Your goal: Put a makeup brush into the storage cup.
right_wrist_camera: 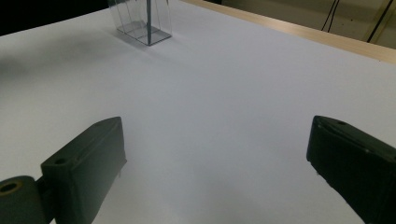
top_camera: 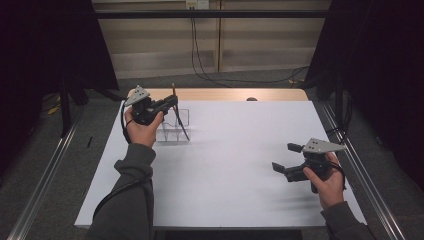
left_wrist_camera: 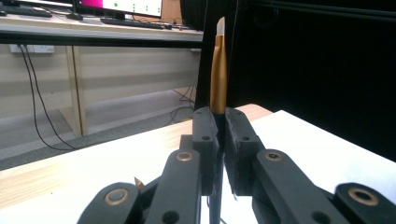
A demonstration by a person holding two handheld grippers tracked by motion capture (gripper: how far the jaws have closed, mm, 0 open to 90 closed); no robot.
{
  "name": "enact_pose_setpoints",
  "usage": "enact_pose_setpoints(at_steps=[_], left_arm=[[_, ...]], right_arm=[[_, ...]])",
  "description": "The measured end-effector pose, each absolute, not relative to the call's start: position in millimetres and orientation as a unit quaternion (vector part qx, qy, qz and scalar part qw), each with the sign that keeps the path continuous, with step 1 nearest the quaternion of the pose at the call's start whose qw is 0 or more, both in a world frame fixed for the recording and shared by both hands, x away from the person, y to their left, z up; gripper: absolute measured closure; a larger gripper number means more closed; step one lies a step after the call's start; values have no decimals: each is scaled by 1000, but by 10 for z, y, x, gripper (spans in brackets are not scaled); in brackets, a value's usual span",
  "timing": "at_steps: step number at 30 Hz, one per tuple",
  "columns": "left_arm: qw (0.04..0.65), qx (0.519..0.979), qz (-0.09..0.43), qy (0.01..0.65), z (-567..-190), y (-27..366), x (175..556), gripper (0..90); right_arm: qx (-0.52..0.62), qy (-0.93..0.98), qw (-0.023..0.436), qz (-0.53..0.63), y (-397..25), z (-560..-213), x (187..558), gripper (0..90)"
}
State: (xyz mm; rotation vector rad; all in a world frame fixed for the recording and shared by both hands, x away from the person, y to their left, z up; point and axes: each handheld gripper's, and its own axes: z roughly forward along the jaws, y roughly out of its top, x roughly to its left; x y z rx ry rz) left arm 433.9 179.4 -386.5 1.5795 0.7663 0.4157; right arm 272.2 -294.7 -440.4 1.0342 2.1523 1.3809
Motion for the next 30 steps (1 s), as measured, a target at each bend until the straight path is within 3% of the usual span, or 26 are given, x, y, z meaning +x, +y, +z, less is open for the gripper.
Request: enact_pose_setpoints(at_steps=[30], left_arm=[[610,691,188,339,-3988,1789,4349,837]], right_arm=[[366,767,189,492,-2942,-4400,2720,41]])
